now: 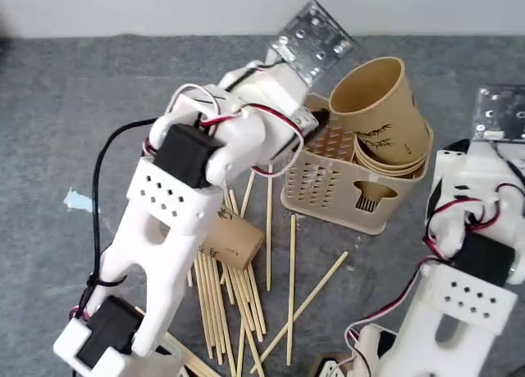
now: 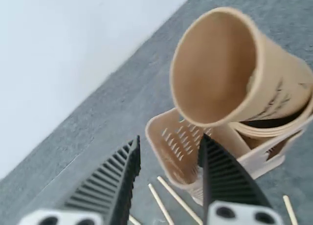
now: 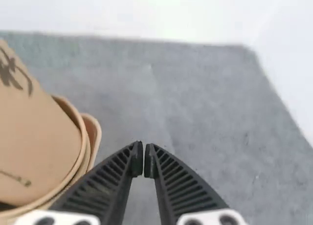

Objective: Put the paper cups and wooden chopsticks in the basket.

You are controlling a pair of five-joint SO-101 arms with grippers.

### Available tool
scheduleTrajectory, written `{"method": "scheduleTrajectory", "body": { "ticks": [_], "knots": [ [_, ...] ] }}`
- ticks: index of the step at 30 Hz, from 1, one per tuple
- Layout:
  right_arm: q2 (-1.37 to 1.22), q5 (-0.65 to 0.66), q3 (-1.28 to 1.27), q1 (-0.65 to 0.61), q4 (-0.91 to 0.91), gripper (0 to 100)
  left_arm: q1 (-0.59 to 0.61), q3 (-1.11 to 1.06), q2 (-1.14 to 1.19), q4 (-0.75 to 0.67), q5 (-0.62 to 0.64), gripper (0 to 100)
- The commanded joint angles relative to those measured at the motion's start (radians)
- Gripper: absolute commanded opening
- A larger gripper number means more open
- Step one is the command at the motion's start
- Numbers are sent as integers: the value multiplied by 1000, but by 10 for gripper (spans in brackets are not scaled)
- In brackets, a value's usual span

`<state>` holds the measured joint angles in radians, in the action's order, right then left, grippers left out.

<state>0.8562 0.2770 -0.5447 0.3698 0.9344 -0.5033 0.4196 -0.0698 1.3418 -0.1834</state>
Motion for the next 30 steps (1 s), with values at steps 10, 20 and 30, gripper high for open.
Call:
{"method": "scheduleTrajectory", "body": {
  "ticks": [10,20,30],
  "knots": [
    [36,-5,29,4,-82,38,28,-136,137,-298,89,191],
    [36,-2,-117,-82,-145,39,-28,-134,71,-328,153,191],
    [38,-2,-149,-82,-156,39,-107,-139,-63,-269,149,191]
  ]
}}
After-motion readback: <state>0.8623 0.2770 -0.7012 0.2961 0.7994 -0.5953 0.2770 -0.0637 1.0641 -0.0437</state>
